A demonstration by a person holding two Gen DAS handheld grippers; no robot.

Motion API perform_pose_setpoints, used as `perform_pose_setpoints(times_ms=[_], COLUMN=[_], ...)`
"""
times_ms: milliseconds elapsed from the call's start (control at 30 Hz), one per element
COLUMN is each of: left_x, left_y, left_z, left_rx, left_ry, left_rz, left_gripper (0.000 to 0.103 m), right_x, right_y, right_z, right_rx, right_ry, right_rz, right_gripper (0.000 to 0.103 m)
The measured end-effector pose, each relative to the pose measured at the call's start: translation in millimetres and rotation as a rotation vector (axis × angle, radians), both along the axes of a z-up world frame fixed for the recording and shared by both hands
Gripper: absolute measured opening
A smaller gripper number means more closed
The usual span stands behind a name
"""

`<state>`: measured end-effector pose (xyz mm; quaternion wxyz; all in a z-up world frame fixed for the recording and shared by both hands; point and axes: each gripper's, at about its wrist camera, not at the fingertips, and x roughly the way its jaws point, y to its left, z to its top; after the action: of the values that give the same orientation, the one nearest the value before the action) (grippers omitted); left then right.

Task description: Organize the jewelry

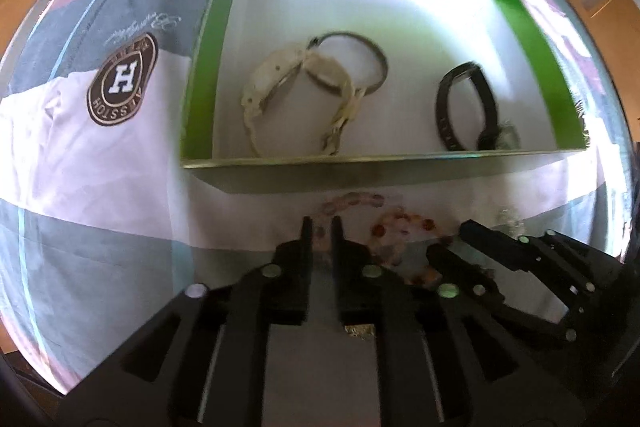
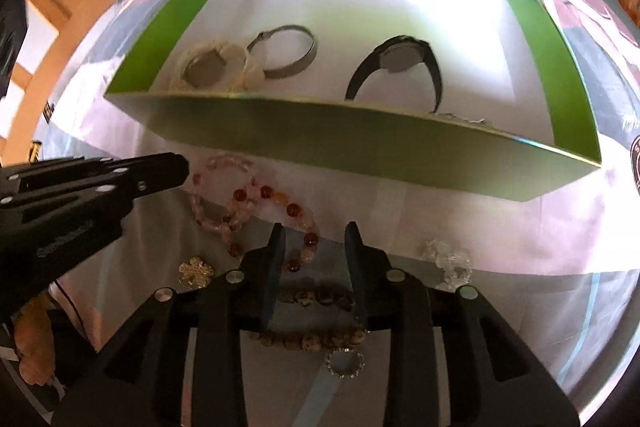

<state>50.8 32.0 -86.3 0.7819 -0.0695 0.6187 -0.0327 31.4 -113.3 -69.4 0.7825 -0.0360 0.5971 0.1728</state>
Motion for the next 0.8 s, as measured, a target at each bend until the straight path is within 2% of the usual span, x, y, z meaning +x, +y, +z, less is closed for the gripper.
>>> perform_pose_setpoints(times_ms=[67,133,233,400,433,500,567,633,733,800], left_x=[2.0,2.5,2.2,0.8,0.5,0.3,3.1,3.6,1.5,-1.6], left_y=[-3.4,-7.9,-13.4,-20.8,-21.2,-20.1,-20.9,-16.9,-17.2,-19.0], left_z=[-8.2,-12.5,-13.0,-15.3,-15.5,-15.1,-13.6,-10.8,-1.9,12.2], left_rx=[0.020,0.041,0.041,0.077,0.078,0.100,0.092,0.071,0.098,0.078], left_ry=[0.016,0.015,0.011,0.000,-0.001,-0.006,-0.007,-0.009,-0.044,-0.088], left_rz=[-0.003,-0.014,-0.035,-0.054,-0.053,-0.039,-0.023,-0.003,-0.003,-0.018], left_gripper=[0.023,0.025,0.037,0.040,0.039,0.027,0.009,0.008,0.008,0.007], right_x=[0.3,-0.2,-2.4,0.6,1.9,2.6,2.6,3.4,-5.8,-5.1], right_y=[6.1,9.8,18.8,22.3,23.8,25.4,27.7,28.0,19.3,16.5], right_z=[-5.9,-8.7,-10.2,-14.0,-14.6,-15.3,-15.4,-14.9,-11.7,-10.1], right_rx=[-0.020,-0.041,-0.084,-0.107,-0.111,-0.116,-0.121,-0.122,-0.103,-0.091], right_ry=[0.001,-0.011,-0.042,-0.064,-0.067,-0.073,-0.077,-0.079,-0.066,-0.053], right_rz=[0.007,0.017,0.043,0.056,0.058,0.058,0.058,0.058,0.055,0.050], right_gripper=[0.031,0.031,0.031,0.031,0.031,0.031,0.027,0.012,0.007,0.007])
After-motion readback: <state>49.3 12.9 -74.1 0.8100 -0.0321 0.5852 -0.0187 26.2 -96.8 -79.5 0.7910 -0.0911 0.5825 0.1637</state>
